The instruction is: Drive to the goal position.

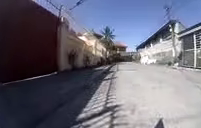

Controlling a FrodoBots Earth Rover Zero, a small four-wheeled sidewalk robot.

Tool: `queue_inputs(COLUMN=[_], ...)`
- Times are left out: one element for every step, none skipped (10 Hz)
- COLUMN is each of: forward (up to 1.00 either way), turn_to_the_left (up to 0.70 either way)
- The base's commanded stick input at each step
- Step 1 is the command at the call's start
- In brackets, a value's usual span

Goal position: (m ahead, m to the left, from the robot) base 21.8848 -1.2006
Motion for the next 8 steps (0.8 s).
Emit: queue_inputs(forward=[0.70, 0.70, 0.70, 0.70, 0.70, 0.70, 0.70, 0.70], turn_to_the_left=[-0.35, -0.35, -0.35, -0.35, -0.35, -0.35, -0.35, -0.15])
